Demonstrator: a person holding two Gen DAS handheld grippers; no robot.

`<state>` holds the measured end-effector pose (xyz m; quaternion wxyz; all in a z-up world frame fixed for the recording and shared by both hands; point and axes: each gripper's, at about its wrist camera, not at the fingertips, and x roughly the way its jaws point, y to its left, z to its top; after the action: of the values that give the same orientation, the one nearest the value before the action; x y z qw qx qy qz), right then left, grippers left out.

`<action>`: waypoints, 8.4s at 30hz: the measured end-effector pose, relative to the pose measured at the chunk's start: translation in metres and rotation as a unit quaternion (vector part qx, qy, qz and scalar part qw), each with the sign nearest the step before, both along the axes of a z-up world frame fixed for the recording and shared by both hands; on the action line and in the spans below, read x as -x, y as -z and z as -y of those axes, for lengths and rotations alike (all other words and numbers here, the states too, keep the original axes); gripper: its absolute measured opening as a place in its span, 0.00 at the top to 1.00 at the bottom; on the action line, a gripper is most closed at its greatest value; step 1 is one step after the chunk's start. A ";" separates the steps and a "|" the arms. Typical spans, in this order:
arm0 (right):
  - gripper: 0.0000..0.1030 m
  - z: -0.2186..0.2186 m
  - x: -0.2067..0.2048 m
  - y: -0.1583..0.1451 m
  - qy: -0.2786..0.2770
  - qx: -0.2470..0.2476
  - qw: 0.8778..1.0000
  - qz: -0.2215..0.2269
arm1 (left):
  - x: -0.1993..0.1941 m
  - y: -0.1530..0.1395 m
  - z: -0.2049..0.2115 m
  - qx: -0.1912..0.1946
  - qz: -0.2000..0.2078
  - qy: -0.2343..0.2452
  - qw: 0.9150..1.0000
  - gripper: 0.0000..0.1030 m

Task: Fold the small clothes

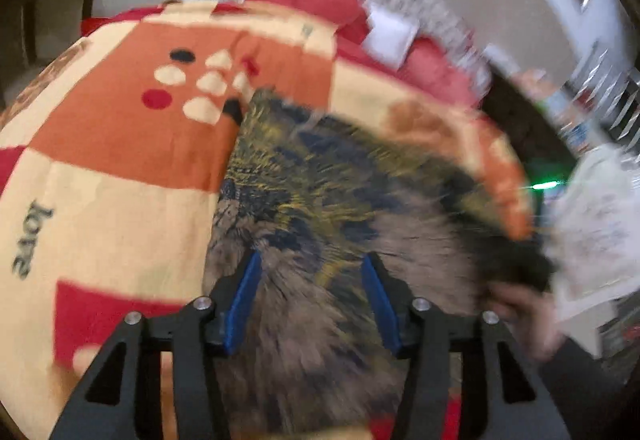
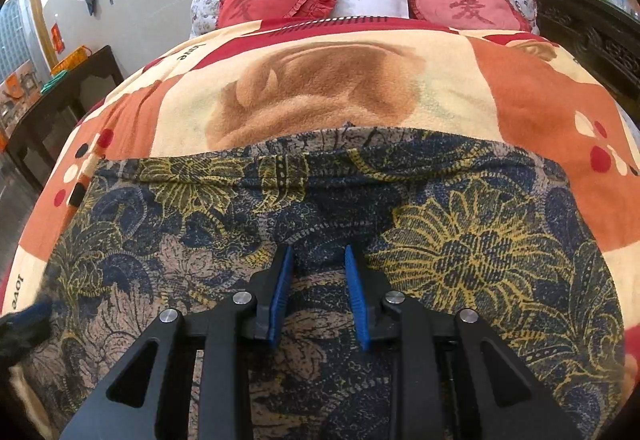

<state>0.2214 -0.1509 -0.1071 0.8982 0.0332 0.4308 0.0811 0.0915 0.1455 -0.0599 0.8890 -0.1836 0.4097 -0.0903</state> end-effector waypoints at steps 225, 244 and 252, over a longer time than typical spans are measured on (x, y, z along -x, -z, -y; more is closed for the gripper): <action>0.76 0.167 0.028 -0.078 0.107 -0.062 0.992 0.013 | -0.142 -0.029 0.165 -0.047 0.012 0.051 0.998 0.18; 0.75 0.214 0.159 -0.062 0.090 -0.084 0.990 0.065 | -0.115 0.058 0.180 0.219 -0.113 0.173 0.953 0.11; 0.75 0.245 0.145 -0.043 0.115 -0.162 0.979 0.051 | -0.137 0.067 0.179 0.265 -0.142 0.160 0.940 0.19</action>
<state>0.0762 -0.3958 -0.0636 0.9049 0.2240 0.3587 0.0474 0.2283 -0.0331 -0.1268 0.7147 -0.3556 0.5165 -0.3097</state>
